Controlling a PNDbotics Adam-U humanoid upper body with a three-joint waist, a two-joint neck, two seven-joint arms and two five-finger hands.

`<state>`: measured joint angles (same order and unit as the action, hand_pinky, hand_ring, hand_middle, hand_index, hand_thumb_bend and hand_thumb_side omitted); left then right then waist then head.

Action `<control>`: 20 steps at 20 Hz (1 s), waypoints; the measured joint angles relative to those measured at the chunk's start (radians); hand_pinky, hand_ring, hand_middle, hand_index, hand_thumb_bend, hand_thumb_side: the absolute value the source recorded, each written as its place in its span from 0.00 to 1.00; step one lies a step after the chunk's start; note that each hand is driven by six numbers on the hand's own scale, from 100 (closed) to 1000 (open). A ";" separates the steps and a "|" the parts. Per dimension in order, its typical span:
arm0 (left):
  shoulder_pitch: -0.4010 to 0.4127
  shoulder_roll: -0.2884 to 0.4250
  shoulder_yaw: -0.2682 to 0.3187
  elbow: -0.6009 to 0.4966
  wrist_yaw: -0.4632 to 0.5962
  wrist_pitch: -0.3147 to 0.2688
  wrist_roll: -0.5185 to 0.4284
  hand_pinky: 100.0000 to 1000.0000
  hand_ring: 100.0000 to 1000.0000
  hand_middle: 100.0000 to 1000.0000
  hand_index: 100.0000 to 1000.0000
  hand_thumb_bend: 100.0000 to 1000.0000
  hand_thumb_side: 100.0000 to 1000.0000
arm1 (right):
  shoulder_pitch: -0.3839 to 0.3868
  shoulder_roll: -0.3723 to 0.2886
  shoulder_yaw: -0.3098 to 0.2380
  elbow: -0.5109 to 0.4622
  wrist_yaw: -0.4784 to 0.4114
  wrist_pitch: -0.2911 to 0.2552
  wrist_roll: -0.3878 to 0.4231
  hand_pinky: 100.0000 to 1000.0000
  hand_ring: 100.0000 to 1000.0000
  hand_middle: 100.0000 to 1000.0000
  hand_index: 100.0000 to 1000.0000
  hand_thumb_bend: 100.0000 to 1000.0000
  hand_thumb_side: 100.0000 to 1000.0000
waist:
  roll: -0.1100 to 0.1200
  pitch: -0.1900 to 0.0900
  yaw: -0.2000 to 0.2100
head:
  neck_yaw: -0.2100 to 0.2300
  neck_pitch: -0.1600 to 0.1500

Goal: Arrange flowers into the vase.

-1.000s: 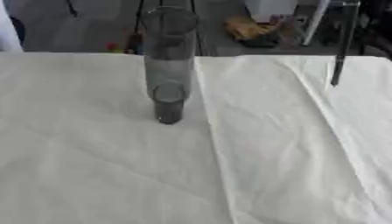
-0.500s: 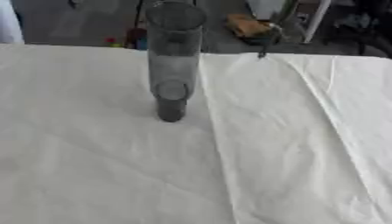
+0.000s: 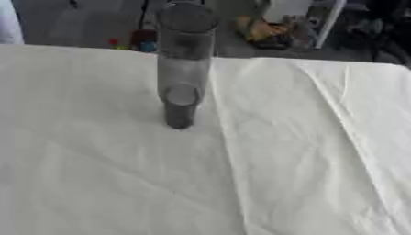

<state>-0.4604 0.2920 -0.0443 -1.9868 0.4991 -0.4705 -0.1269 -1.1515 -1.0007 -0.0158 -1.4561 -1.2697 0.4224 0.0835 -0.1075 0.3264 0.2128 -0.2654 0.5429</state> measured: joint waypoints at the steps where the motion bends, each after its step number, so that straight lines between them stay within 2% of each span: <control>1: 0.000 0.002 0.000 0.000 0.000 0.001 0.000 0.74 0.64 0.69 0.84 0.02 0.86 | -0.002 0.002 0.002 -0.006 -0.002 -0.003 -0.007 0.00 0.00 0.00 0.00 0.00 0.00 | -0.003 0.000 -0.002 | 0.000 0.000; 5: 0.000 0.007 0.000 0.000 -0.003 0.005 -0.002 0.74 0.64 0.69 0.84 0.02 0.86 | -0.010 0.003 0.004 -0.022 -0.021 -0.022 -0.028 0.00 0.00 0.00 0.01 0.00 0.00 | -0.009 0.000 -0.003 | -0.002 0.000; 11: -0.005 0.007 0.000 0.000 -0.003 0.007 -0.002 0.74 0.64 0.69 0.84 0.02 0.86 | -0.010 0.003 0.004 -0.052 -0.067 -0.091 -0.034 0.00 0.00 0.00 0.01 0.00 0.00 | -0.013 0.000 0.008 | -0.009 -0.001; 20: -0.015 0.008 -0.006 0.000 -0.004 0.011 -0.007 0.74 0.64 0.68 0.84 0.02 0.87 | -0.024 0.004 0.004 -0.067 -0.111 -0.113 -0.047 0.00 0.00 0.00 0.01 0.00 0.00 | -0.025 0.008 0.029 | -0.009 -0.011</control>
<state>-0.4752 0.2997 -0.0503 -1.9868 0.4954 -0.4599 -0.1339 -1.1756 -0.9964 -0.0113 -1.5230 -1.3812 0.3094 0.0366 -0.1324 0.3341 0.2416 -0.2749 0.5321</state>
